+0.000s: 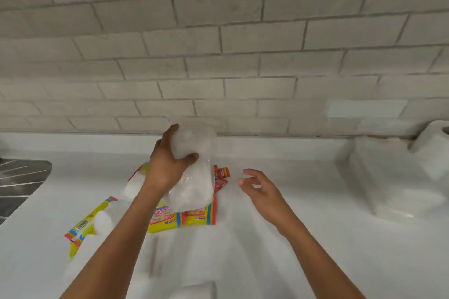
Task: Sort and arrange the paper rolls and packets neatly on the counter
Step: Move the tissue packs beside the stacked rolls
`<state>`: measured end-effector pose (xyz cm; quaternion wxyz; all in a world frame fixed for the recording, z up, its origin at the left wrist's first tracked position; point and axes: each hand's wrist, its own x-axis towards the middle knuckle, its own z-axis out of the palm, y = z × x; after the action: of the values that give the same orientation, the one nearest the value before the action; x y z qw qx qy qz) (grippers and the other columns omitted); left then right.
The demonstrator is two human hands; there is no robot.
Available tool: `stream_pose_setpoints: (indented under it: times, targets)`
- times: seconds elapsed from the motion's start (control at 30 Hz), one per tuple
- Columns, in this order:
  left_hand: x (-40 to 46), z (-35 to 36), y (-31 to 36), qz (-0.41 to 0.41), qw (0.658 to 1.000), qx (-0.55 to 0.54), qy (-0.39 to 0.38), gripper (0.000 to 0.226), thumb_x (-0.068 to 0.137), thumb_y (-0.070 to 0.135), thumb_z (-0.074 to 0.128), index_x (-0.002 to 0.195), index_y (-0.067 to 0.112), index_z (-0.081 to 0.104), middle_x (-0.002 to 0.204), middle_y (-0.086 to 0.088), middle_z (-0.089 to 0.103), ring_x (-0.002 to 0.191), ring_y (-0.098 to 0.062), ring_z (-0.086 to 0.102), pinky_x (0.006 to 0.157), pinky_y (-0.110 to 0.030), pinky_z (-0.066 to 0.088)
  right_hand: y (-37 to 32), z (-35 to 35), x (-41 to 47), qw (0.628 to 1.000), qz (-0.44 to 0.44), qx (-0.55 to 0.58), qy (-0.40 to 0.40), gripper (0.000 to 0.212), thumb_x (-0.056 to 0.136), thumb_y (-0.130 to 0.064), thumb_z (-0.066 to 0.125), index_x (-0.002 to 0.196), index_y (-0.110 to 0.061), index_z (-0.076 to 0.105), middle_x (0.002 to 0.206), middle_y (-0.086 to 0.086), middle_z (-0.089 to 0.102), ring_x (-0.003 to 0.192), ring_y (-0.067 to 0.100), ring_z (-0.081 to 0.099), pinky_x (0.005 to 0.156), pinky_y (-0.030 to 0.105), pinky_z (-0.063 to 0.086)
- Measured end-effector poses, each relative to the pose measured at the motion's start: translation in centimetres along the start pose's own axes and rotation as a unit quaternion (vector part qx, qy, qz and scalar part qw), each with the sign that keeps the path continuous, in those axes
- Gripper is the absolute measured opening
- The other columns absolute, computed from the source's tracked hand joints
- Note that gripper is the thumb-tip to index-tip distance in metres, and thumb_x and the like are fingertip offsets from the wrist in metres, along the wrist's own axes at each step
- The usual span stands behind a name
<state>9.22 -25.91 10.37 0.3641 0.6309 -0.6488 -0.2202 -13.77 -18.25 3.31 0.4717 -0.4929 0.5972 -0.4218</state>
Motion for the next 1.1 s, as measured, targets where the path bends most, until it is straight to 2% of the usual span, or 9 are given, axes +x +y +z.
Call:
stream_pose_setpoints:
  times: [0.07, 0.17, 0.27, 0.37, 0.57, 0.67, 0.83, 0.93, 1.1]
  targets:
    - [-1.7, 2.6, 1.8, 0.008, 0.998, -0.059, -0.024, 0.088, 0.075, 0.033, 0.084, 0.148, 0.035, 0.035, 0.141, 0.002, 0.051, 0.126, -0.021, 0.051, 0.102, -0.033, 0.042, 0.0, -1.9, -0.8, 0.999, 0.019, 0.04, 0.001, 0.043, 0.09, -0.056, 0.061, 0.13, -0.041, 0.053, 0.123, -0.009, 0.06, 0.106, 0.008, 0.064, 0.096, 0.03, 0.052]
    - [-4.4, 6.9, 4.7, 0.011, 0.987, -0.141, -0.077, 0.087, 0.074, 0.035, 0.085, 0.146, 0.04, 0.036, 0.143, 0.015, 0.048, 0.128, -0.011, 0.05, 0.108, -0.036, 0.042, 0.2, -5.7, -2.3, 0.993, 0.047, 0.111, -0.006, 0.047, 0.091, -0.057, 0.06, 0.132, -0.038, 0.052, 0.122, -0.008, 0.064, 0.101, 0.013, 0.069, 0.095, 0.035, 0.055]
    - [-7.0, 10.9, 7.5, -0.001, 0.968, -0.21, -0.14, 0.083, 0.076, 0.033, 0.084, 0.142, 0.047, 0.037, 0.138, 0.015, 0.053, 0.122, -0.011, 0.057, 0.101, -0.039, 0.05, 0.5, -9.5, -3.8, 0.983, 0.061, 0.172, -0.023, 0.038, 0.094, -0.052, 0.058, 0.127, -0.033, 0.059, 0.117, -0.004, 0.072, 0.101, 0.019, 0.072, 0.092, 0.038, 0.057]
    - [-9.1, 14.5, 10.2, -0.015, 0.946, -0.265, -0.188, 0.08, 0.079, 0.024, 0.082, 0.142, 0.049, 0.038, 0.137, 0.014, 0.054, 0.116, -0.01, 0.061, 0.096, -0.04, 0.054, 1.4, -13.2, -5.1, 0.975, 0.074, 0.207, -0.034, 0.034, 0.096, -0.043, 0.06, 0.126, -0.026, 0.061, 0.117, 0.0, 0.073, 0.107, 0.02, 0.071, 0.099, 0.045, 0.053]
    - [-11.7, 19.6, 14.9, -0.014, 0.92, -0.284, -0.27, 0.076, 0.086, 0.031, 0.075, 0.146, 0.05, 0.032, 0.128, 0.022, 0.054, 0.099, 0.001, 0.067, 0.079, -0.022, 0.057, 4.1, -20.8, -6.4, 0.961, 0.086, 0.261, 0.033, 0.034, 0.091, -0.017, 0.067, 0.125, -0.016, 0.062, 0.117, 0.011, 0.072, 0.106, 0.032, 0.07, 0.096, 0.055, 0.053]
    - [-11.9, 21.1, 16.5, -0.018, 0.924, -0.277, -0.263, 0.067, 0.087, 0.045, 0.069, 0.144, 0.05, 0.035, 0.134, 0.017, 0.05, 0.105, -0.007, 0.066, 0.076, -0.023, 0.057, 4.2, -24.8, -6.4, 0.962, 0.079, 0.251, 0.071, 0.037, 0.09, -0.017, 0.068, 0.126, -0.018, 0.06, 0.117, 0.009, 0.073, 0.106, 0.032, 0.07, 0.095, 0.055, 0.054]
    - [-11.8, 23.1, 16.8, -0.043, 0.931, -0.255, -0.259, 0.047, 0.091, 0.045, 0.065, 0.134, 0.048, 0.048, 0.126, 0.013, 0.059, 0.105, -0.013, 0.065, 0.079, -0.029, 0.058, 3.8, -32.0, -4.7, 0.962, 0.086, 0.197, 0.17, 0.051, 0.083, -0.025, 0.075, 0.129, -0.016, 0.056, 0.114, 0.01, 0.072, 0.101, 0.032, 0.071, 0.084, 0.051, 0.06]
    - [-11.8, 23.7, 16.4, -0.058, 0.931, -0.243, -0.266, 0.041, 0.092, 0.04, 0.065, 0.13, 0.046, 0.051, 0.118, 0.012, 0.064, 0.103, -0.013, 0.066, 0.079, -0.029, 0.057, 3.1, -35.4, -3.1, 0.961, 0.098, 0.158, 0.204, 0.04, 0.089, -0.02, 0.07, 0.125, -0.009, 0.058, 0.109, 0.013, 0.072, 0.095, 0.031, 0.07, 0.077, 0.042, 0.059]
    - [-11.6, 24.2, 15.3, -0.078, 0.934, -0.218, -0.271, 0.036, 0.095, 0.033, 0.064, 0.128, 0.042, 0.054, 0.111, 0.01, 0.067, 0.098, -0.014, 0.067, 0.079, -0.029, 0.058, 2.3, -39.1, -0.9, 0.958, 0.153, 0.069, 0.234, 0.042, 0.087, -0.028, 0.067, 0.125, -0.011, 0.06, 0.112, 0.01, 0.068, 0.101, 0.034, 0.065, 0.093, 0.049, 0.054]
